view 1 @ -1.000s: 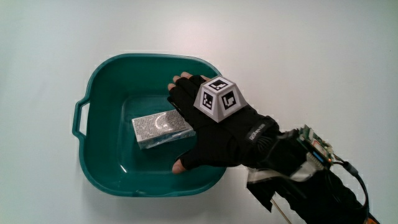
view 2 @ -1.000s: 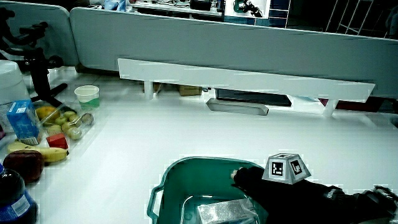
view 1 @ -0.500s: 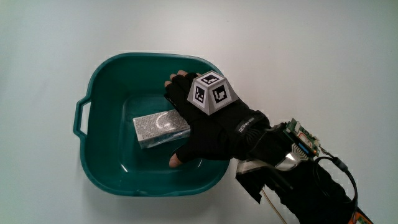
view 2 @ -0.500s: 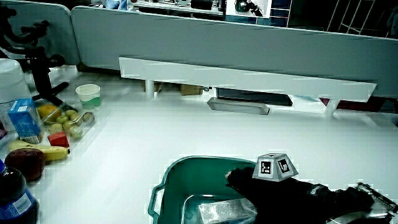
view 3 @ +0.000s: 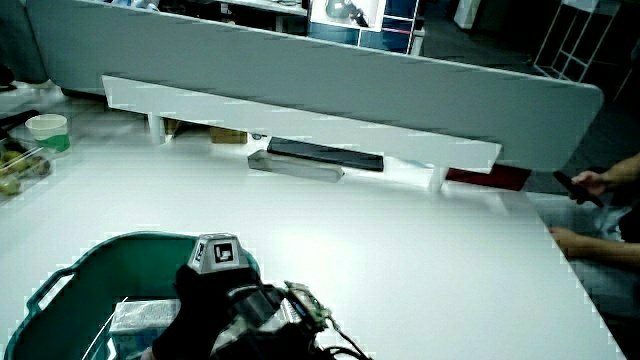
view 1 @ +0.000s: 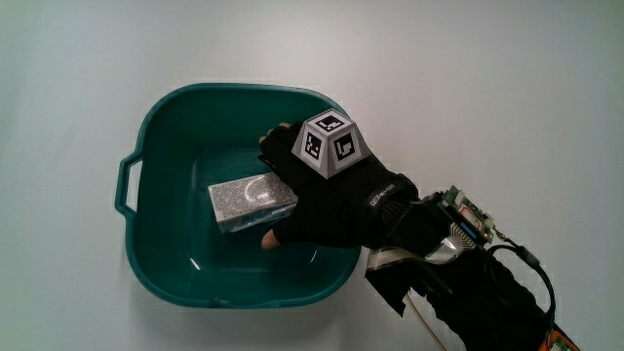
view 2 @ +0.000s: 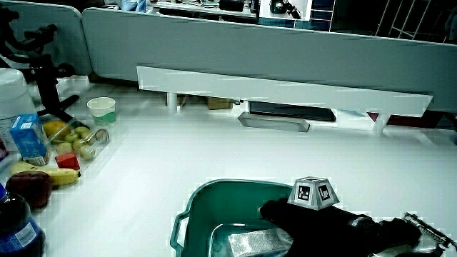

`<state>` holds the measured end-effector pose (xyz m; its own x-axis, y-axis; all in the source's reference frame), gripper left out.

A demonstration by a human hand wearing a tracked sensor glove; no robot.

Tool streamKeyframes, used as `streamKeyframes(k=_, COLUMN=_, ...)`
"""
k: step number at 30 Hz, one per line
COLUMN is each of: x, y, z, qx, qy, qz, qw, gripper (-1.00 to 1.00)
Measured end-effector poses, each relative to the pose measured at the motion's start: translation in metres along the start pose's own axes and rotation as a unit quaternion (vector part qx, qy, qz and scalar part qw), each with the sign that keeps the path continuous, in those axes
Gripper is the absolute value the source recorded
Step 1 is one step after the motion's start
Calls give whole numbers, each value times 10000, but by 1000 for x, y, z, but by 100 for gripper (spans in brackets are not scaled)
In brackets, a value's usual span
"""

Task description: Pick milk from plate

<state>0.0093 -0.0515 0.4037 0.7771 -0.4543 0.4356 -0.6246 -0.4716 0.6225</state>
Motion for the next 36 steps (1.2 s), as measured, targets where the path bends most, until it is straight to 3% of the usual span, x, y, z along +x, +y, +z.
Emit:
streamKeyframes(k=7, x=-2, y=-2, z=4, qx=403, qy=19, qz=148, qw=9991, gripper=39)
streamKeyframes(k=15, x=-1, y=0, z=1, qx=471, qy=185, qz=276, qw=9983, gripper=57)
streamKeyframes(k=21, x=-2, y=-1, z=3, qx=592, qy=92, qz=387, qw=9975, gripper=70)
streamKeyframes(k=23, x=-3, y=-1, z=1, qx=674, qy=-108, qz=343, qw=9971, gripper=75)
streamKeyframes(k=36, x=-9, y=-5, z=1, qx=862, qy=-293, qz=497, qw=9946, gripper=100)
